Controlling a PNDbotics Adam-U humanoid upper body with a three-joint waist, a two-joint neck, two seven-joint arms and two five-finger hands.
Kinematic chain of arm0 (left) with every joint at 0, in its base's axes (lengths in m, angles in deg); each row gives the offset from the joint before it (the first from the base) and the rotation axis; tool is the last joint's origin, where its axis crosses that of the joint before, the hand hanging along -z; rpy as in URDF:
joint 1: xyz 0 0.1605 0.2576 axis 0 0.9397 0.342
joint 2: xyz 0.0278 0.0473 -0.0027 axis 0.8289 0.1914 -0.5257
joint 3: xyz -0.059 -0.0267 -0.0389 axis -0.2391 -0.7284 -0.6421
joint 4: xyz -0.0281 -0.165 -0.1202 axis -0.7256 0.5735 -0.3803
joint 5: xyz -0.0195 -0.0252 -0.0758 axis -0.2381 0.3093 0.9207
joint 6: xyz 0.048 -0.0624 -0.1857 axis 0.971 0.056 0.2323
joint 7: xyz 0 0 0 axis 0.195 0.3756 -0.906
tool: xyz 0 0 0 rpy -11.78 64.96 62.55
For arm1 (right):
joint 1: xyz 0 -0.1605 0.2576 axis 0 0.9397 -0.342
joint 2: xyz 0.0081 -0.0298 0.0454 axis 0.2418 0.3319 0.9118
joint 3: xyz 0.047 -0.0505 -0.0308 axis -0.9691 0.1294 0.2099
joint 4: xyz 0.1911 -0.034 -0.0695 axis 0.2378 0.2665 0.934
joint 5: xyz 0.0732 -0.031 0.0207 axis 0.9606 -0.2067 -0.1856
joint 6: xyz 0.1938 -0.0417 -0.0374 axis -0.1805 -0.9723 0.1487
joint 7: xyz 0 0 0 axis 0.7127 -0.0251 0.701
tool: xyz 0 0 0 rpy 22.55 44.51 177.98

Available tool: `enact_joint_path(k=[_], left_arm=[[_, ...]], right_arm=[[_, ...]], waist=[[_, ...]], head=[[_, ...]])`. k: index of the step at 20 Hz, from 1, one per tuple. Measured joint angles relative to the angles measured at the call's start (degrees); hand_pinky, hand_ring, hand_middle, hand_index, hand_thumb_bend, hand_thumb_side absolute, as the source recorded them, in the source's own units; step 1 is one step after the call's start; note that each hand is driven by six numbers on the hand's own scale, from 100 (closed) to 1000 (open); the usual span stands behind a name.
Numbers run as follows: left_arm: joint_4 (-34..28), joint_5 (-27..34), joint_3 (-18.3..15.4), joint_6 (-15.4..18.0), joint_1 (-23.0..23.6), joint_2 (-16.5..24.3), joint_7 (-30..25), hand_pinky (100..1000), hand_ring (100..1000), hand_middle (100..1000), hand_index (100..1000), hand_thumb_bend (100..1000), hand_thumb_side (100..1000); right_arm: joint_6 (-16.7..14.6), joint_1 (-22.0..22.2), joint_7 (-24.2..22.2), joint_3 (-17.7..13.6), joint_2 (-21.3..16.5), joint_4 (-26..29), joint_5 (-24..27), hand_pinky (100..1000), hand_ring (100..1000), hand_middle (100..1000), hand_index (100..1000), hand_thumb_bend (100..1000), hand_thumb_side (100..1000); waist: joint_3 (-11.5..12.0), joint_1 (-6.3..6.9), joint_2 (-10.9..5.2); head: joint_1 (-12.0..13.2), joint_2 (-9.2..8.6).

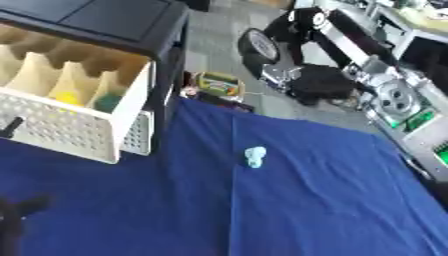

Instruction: Pick up objects from table and place into drawer.

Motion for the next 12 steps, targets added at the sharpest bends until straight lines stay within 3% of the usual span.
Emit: enact_joint_path(k=[4,12], left_arm=[[0.0,-0.3,0.4,-0.6,0.0,-0.3,-0.5,977,437,625,767,121,877],[0.0,-0.6,1.1,-1.8,0.0,-1.5,-1.2,984,436,625,766,135,897]], right_arm=[[0.4,-2.4,-0.3,0.4,0.7,-0.6,0.9,691,746,247,611,392,556],[1.1,-6.3,-1.2,1.8,2.0,-2.1,1.3,689,744,245,608,396,557]], waist=[[1.3,-0.62,-0.02],[2.5,-0.65,-0.41]], head=[[-1.1,-0.05],[-3.2,-0.06]])
